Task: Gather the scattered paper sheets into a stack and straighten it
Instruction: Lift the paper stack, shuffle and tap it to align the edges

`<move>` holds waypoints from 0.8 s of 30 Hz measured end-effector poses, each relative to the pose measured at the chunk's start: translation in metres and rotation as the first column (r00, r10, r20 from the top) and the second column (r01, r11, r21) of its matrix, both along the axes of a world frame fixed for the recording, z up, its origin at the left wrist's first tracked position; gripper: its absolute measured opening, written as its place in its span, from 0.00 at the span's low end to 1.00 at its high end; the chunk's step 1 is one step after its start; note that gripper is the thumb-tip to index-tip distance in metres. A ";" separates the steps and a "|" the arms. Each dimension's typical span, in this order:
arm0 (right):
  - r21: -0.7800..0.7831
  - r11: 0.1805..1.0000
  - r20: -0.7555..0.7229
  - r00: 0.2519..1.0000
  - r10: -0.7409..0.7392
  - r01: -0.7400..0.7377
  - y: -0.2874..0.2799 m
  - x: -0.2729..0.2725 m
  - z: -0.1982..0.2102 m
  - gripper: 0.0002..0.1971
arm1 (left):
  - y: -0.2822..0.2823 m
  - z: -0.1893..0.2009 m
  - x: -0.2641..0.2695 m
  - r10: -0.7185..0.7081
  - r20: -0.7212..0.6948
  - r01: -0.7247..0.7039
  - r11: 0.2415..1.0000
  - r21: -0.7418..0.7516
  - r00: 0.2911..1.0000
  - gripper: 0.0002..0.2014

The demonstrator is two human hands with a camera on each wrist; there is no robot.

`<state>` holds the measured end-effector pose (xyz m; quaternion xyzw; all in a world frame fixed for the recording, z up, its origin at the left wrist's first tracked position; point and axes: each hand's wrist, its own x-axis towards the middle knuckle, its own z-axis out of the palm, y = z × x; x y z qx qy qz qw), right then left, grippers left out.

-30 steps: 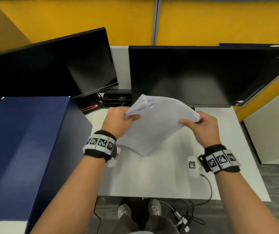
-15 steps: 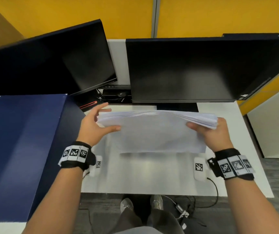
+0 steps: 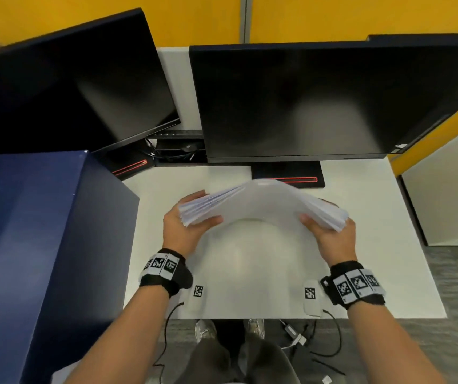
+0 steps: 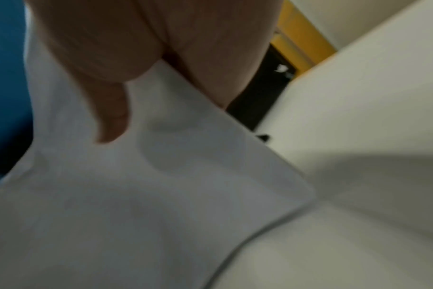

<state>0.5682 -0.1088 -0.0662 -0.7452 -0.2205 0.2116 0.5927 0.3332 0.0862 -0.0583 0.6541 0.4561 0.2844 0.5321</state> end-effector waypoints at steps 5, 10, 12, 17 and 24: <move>-0.101 0.995 -0.083 0.997 -0.010 0.002 0.005 0.003 -0.013 0.15 | 0.022 -0.016 0.012 0.013 -0.196 -0.027 0.997 -0.069 0.981 0.10; 0.010 0.998 -0.039 0.997 -0.064 0.064 0.005 0.006 0.001 0.13 | 0.027 -0.001 0.005 0.038 -0.033 -0.037 0.999 0.031 0.999 0.11; -0.024 1.000 -0.044 0.999 -0.015 0.014 0.001 0.006 -0.006 0.16 | 0.023 -0.010 0.000 -0.003 -0.058 0.004 1.000 0.015 0.998 0.18; -0.068 0.998 -0.069 0.998 -0.007 0.003 0.008 0.005 -0.010 0.13 | 0.018 -0.014 0.005 0.028 -0.052 -0.031 0.999 -0.041 0.998 0.13; -0.012 1.000 -0.030 0.999 -0.024 0.024 0.006 0.007 -0.007 0.12 | 0.016 -0.011 0.000 0.054 -0.067 -0.051 0.998 0.038 0.996 0.05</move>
